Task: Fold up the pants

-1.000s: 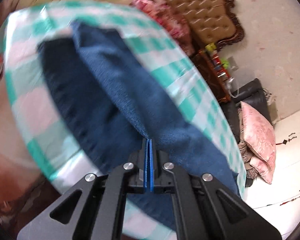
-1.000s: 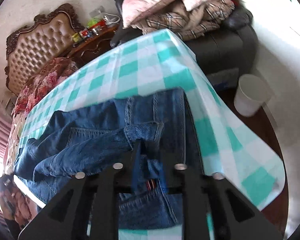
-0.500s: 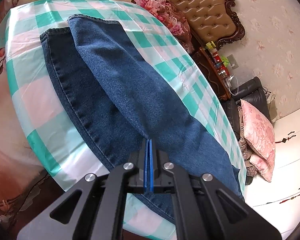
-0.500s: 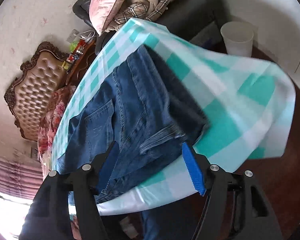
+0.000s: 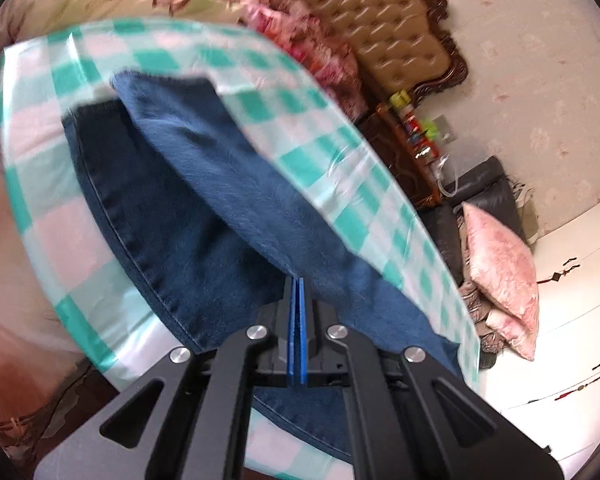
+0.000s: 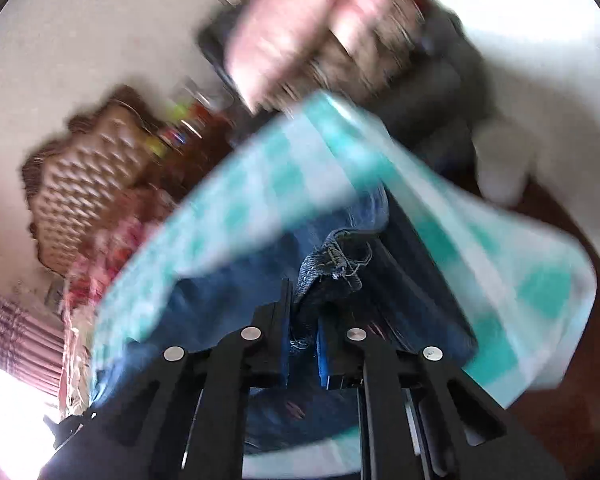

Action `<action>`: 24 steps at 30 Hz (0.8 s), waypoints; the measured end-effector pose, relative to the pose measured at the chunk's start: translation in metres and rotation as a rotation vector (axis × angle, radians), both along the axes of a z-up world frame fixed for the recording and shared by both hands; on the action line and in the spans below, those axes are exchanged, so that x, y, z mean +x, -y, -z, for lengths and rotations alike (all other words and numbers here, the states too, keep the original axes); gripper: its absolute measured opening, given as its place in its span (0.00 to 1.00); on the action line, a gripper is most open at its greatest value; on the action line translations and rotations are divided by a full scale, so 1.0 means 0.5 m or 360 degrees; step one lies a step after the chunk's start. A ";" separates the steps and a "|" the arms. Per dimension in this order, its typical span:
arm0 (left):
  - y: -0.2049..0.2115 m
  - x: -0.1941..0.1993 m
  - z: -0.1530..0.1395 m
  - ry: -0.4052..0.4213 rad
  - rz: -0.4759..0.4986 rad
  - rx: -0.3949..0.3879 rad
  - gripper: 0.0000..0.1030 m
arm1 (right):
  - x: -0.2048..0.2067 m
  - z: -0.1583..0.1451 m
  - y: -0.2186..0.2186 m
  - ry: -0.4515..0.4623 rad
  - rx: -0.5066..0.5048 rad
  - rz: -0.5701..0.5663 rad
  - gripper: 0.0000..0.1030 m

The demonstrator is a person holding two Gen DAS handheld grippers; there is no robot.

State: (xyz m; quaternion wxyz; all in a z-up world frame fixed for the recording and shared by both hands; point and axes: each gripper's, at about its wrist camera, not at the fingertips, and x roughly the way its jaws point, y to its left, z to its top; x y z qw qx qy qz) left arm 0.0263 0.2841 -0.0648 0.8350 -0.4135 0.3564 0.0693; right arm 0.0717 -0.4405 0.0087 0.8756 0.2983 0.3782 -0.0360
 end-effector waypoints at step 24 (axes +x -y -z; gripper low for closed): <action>-0.001 -0.019 0.160 -0.0195 -0.0014 -0.0435 0.38 | -0.007 0.188 0.037 -0.0456 -0.0207 0.0051 0.22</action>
